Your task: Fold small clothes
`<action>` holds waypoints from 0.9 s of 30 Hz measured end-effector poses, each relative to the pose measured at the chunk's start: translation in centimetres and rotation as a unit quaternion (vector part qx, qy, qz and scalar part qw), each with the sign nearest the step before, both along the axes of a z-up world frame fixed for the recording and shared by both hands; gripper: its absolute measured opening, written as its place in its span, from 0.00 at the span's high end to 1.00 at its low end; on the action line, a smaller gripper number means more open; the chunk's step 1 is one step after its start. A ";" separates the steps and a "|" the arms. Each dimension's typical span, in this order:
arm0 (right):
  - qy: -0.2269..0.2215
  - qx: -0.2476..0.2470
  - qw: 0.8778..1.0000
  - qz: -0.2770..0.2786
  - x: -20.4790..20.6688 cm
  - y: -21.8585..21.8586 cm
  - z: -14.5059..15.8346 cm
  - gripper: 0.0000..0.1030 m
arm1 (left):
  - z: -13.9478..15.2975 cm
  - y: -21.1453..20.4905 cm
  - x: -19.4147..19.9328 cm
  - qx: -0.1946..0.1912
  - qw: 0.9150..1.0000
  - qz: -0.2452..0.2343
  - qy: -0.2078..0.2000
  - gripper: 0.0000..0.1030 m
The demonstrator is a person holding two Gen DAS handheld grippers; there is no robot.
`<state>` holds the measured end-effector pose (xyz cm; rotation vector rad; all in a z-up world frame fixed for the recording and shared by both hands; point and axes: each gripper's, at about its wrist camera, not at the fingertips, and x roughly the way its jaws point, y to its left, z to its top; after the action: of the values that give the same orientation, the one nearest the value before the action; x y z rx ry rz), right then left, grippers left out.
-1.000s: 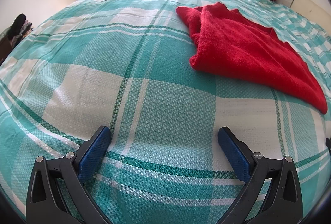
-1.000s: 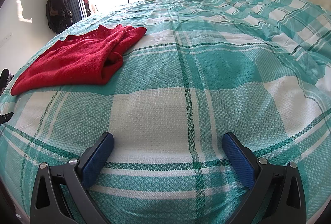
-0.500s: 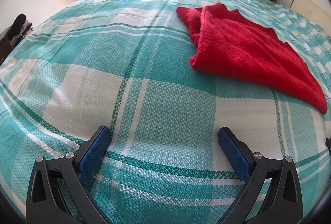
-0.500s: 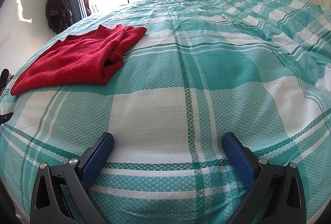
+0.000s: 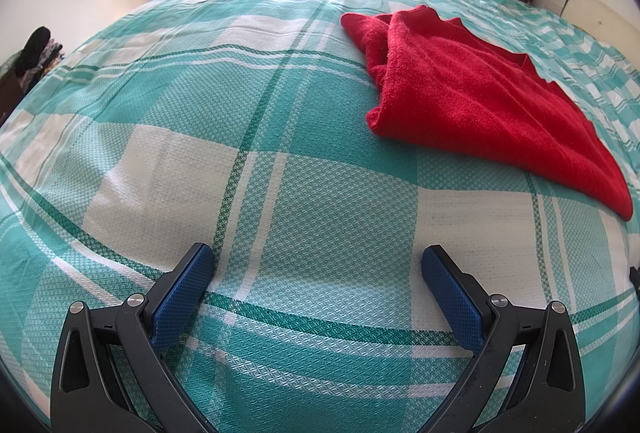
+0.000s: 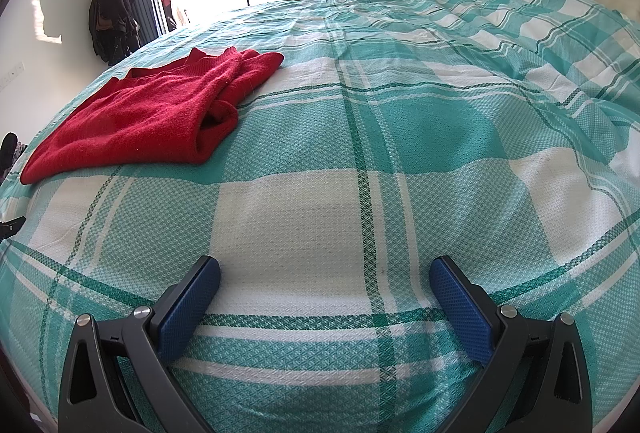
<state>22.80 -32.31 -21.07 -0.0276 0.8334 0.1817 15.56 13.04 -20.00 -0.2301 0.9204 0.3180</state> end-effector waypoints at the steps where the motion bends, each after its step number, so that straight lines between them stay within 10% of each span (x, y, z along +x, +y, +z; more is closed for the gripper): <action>1: 0.000 0.000 1.000 0.000 0.0 0.0 0.0 0.00 | 0.0 0.0 0.0 0.000 1.000 0.000 0.000 0.01; 27: -0.003 -0.005 1.000 -0.001 0.0 0.0 0.1 0.00 | 0.0 0.0 -0.1 -0.001 1.000 -0.002 -0.008 0.01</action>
<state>22.78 -32.31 -20.93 -0.0375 0.8285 0.1757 15.42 13.06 -20.00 -0.2331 0.9051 0.3104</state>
